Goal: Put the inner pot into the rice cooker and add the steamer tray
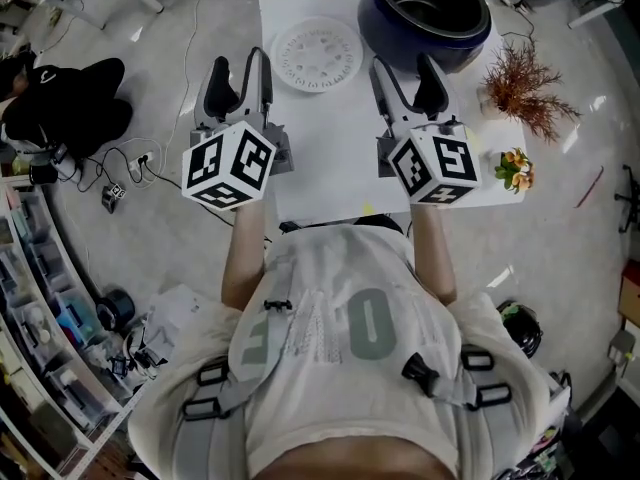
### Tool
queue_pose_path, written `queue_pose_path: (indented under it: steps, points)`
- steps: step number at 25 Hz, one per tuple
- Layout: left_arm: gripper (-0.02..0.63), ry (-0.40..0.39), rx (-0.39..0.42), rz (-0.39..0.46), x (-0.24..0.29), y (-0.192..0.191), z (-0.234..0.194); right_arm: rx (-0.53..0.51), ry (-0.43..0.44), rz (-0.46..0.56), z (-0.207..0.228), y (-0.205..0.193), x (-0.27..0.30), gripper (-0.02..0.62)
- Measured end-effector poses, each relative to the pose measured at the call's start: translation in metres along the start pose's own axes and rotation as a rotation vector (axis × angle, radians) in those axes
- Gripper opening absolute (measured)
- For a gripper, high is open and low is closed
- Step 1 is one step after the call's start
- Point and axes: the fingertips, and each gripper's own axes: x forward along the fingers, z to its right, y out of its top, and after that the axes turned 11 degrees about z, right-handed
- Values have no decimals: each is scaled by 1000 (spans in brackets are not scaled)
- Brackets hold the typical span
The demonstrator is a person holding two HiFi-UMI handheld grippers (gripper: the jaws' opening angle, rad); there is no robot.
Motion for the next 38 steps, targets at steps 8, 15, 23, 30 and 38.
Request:
queue_pose_path:
  steps: [8, 15, 23, 30, 38]
  points:
    - [225, 200, -718, -283, 50, -181, -113, 628, -162, -204, 67, -170, 64, 291]
    - [221, 298, -1008, -347, 51, -265, -140, 1008, -317, -269, 97, -260, 71, 255]
    - [131, 252, -1114, -357, 55, -276, -132, 1169, -328, -234, 90, -272, 76, 193]
    - [45, 275, -1115, -361, 50, -280, -133, 1187, -352, -261, 90, -282, 75, 78]
    - [26, 231, -1123, -344, 54, -270, -128, 1185, -353, -262, 93, -280, 79, 21]
